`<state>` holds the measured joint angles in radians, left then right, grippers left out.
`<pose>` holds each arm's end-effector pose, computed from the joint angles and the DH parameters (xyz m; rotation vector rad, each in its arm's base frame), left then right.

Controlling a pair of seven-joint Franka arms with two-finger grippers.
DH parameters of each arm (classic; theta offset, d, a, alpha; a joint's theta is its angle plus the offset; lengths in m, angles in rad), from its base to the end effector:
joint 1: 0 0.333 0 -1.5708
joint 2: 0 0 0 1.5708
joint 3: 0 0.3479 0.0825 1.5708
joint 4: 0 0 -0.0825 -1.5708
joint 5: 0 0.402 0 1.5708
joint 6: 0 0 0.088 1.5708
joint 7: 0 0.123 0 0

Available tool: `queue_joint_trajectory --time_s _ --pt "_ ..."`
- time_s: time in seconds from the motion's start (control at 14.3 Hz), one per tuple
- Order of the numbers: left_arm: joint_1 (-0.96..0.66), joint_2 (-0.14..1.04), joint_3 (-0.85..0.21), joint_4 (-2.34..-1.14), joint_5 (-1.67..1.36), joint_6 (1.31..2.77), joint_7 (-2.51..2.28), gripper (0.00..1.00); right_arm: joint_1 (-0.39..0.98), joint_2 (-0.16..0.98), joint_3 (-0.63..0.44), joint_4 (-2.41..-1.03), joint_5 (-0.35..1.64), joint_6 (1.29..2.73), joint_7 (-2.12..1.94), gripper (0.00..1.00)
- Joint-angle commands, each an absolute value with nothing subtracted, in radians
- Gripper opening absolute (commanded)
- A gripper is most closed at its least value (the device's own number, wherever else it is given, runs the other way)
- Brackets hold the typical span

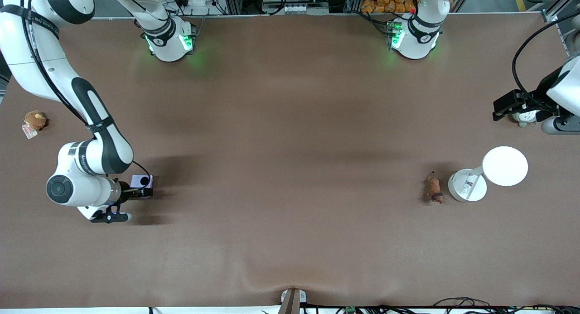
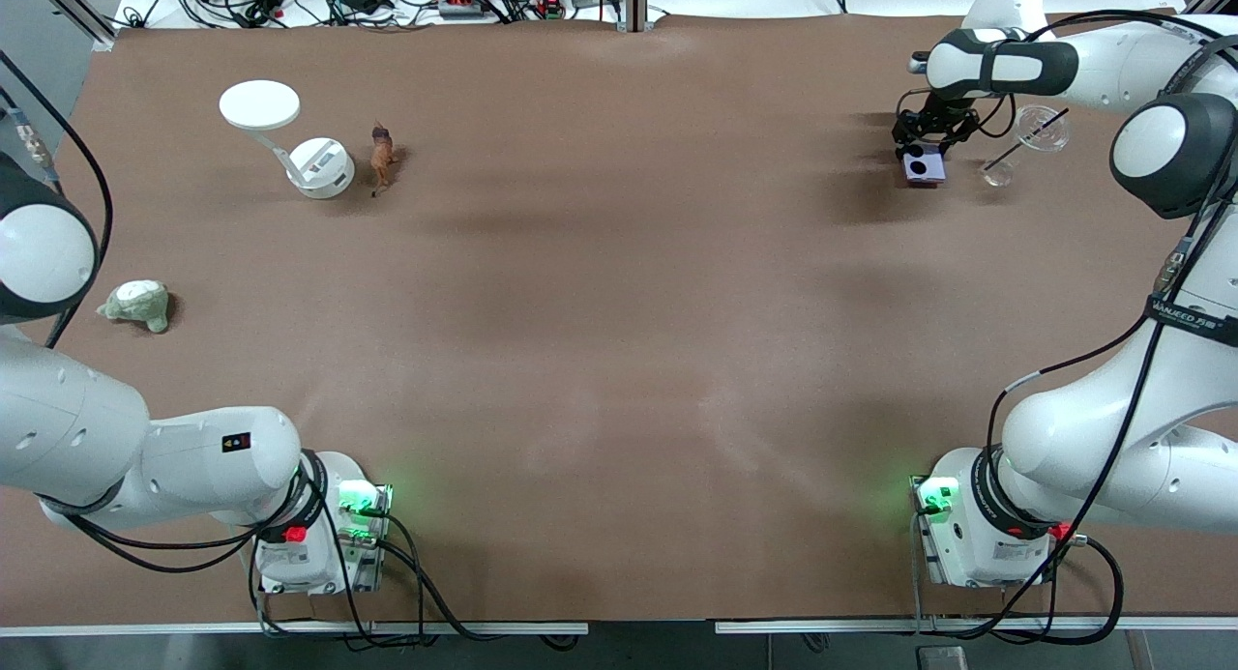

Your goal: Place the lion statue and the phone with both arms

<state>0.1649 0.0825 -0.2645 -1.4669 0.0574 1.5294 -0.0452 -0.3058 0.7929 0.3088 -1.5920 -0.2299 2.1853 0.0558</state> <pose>0.5941 -0.0449 0.6409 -3.1035 0.0805 0.0226 0.7085 -0.0349 0.1643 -3.0881 -0.0395 0.2420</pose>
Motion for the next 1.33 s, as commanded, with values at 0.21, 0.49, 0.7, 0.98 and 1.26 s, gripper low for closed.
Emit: queue_joint_trajectory --time_s 0.21,0.49,0.7,0.98,1.26 --pt "-0.067 -0.066 -0.087 -1.601 0.041 1.517 -0.107 1.00 -0.301 0.789 0.310 -1.609 -0.229 2.201 0.074 1.00" --pt "-0.074 -0.138 -0.084 -1.672 0.041 1.531 -0.109 1.00 -0.296 0.753 0.311 -1.598 -0.233 2.187 0.064 1.00" --pt "-0.052 -0.134 -0.077 -1.671 0.041 1.531 -0.109 1.00 -0.302 0.640 0.318 -1.595 -0.226 2.111 0.067 1.00" --pt "-0.035 -0.124 -0.078 -1.664 0.012 1.539 -0.107 1.00 -0.298 0.447 0.328 -1.597 -0.207 2.001 0.066 1.00" --pt "-0.017 -0.129 -0.078 -1.664 0.011 1.536 -0.104 1.00 -0.313 0.237 0.325 -1.580 -0.079 1.809 0.054 1.00"
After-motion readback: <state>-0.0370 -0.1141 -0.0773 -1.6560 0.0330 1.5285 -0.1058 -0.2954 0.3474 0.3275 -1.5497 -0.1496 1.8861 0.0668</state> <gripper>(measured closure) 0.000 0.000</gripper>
